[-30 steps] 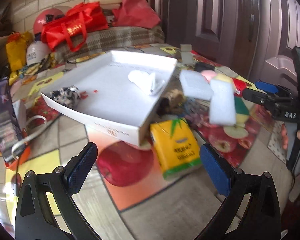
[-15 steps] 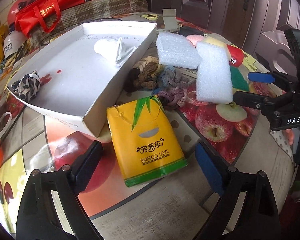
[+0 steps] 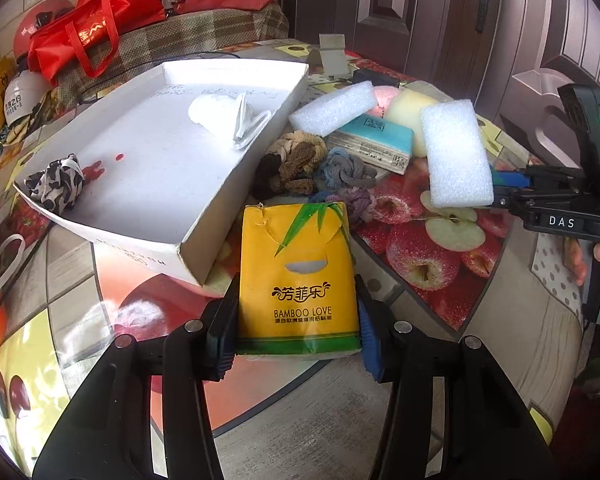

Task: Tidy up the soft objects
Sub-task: 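Carry the tissue pack with the left tool while the right tool carries the sponge to the tray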

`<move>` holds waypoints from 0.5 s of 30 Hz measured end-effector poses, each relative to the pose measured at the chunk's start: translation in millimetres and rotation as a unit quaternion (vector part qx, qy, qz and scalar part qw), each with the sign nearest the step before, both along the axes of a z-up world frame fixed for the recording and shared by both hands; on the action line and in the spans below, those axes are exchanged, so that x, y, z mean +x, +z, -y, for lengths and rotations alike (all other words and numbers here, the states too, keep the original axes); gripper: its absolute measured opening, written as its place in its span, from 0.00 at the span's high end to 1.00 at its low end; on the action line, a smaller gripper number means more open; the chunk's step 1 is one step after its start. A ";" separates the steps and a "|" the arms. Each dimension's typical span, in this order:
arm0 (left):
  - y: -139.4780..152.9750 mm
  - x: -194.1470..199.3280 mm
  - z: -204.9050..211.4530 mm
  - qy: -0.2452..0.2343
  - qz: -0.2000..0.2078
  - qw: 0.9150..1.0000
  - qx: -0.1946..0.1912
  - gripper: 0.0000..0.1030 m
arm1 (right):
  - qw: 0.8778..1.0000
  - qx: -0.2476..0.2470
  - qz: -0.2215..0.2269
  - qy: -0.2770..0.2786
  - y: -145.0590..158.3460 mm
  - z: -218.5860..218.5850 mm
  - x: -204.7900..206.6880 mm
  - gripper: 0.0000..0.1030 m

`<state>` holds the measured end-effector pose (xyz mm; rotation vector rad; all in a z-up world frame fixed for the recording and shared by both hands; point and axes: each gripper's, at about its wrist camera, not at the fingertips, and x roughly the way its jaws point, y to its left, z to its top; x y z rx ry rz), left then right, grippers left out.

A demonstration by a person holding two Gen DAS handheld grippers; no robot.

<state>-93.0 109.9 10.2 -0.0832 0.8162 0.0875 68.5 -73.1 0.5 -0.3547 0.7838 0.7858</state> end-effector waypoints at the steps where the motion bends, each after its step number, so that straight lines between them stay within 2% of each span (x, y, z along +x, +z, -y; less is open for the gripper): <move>1: 3.1 -2.9 0.4 0.001 0.011 1.000 0.001 0.53 | 1.000 0.005 0.001 -0.005 0.1 5.8 -0.3 0.59; 5: 15.8 -16.6 5.6 0.004 0.059 0.998 0.020 0.53 | 0.998 0.056 0.013 -0.039 7.0 34.1 -3.2 0.59; 8: 24.8 -28.2 9.2 0.013 0.098 0.994 0.038 0.52 | 0.991 0.112 0.049 -0.061 23.6 53.5 -11.3 0.59; 10: 32.5 -37.5 9.6 0.029 0.138 0.988 0.060 0.52 | 0.984 0.146 0.088 -0.058 37.6 59.0 -21.6 0.59; 12: 38.4 -42.6 10.0 0.047 0.176 0.979 0.097 0.52 | 0.975 0.171 0.132 -0.047 49.5 56.3 -33.4 0.59; 15: 43.1 -41.0 -1.4 0.077 0.203 0.968 0.124 0.52 | 0.966 0.172 0.189 -0.027 54.8 37.7 -45.6 0.59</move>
